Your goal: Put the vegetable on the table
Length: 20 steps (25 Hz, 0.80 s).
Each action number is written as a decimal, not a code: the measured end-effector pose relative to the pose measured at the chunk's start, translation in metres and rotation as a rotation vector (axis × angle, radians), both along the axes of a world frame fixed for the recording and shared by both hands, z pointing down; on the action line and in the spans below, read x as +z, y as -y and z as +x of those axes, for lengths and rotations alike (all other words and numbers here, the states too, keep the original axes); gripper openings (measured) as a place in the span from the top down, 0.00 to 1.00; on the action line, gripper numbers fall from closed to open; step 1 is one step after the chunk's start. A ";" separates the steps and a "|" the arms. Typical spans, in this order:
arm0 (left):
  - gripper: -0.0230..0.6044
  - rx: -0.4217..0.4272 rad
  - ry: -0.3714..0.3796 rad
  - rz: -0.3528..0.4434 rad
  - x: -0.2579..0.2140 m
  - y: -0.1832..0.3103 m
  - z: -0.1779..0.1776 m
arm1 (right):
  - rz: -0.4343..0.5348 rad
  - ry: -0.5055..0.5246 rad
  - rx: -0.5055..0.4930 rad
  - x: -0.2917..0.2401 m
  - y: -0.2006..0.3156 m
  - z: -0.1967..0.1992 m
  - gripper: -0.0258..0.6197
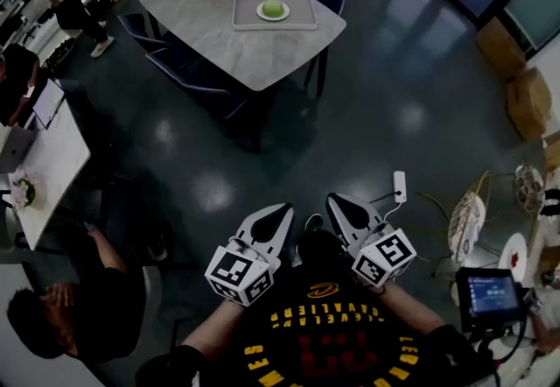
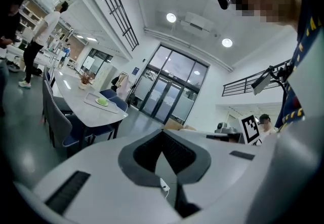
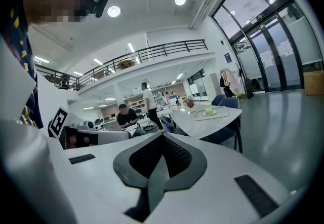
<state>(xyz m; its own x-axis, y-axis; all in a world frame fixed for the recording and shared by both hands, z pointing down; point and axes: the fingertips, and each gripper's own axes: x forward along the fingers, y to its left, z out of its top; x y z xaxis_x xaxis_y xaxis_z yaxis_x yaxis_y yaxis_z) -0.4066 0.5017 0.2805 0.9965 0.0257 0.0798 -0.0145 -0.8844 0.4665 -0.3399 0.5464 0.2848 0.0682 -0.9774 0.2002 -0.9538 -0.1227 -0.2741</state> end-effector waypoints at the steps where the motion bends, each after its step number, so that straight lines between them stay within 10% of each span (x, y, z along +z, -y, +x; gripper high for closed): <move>1: 0.96 -0.010 0.004 -0.004 0.002 0.006 0.001 | -0.001 0.003 -0.008 0.002 0.006 0.002 0.95; 10: 0.96 -0.075 0.061 0.002 0.019 0.068 0.051 | 0.015 0.060 -0.072 0.021 0.076 0.058 0.95; 20: 0.96 -0.103 0.080 0.038 -0.004 0.124 0.187 | 0.040 0.093 -0.103 0.002 0.139 0.194 0.95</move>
